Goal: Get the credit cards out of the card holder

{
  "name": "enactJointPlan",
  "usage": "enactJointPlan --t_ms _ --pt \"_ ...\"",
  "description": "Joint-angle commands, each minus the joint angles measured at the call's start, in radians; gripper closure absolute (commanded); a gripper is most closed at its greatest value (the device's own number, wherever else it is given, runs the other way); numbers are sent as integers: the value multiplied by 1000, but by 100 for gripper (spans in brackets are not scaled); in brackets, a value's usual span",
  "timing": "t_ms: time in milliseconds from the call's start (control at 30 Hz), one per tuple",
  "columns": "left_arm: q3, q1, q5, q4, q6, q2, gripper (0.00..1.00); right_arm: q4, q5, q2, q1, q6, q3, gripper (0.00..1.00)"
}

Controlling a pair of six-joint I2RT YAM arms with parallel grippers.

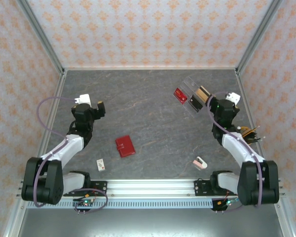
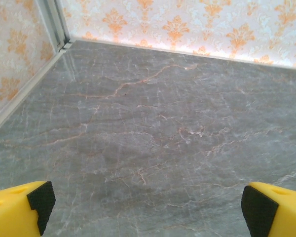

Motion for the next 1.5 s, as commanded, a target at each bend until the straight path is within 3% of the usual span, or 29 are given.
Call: enactJointPlan --t_ms 0,133,300,500,900,1467 --pt "97 -3 -21 -327 -149 -86 0 -294 -20 -34 3 207 86 0" --pt "214 -10 71 -593 -330 -96 0 -481 -113 -4 25 311 195 0" --pt "230 -50 321 -667 -453 -45 0 -503 -291 17 108 304 256 0" --pt "215 -130 424 -775 -515 -14 0 -489 -479 73 220 219 322 0" --pt "37 -243 508 -728 -647 -32 1 -410 -490 122 274 126 281 0" --pt "-8 -285 589 -661 -657 13 29 -416 -496 109 275 132 247 0"
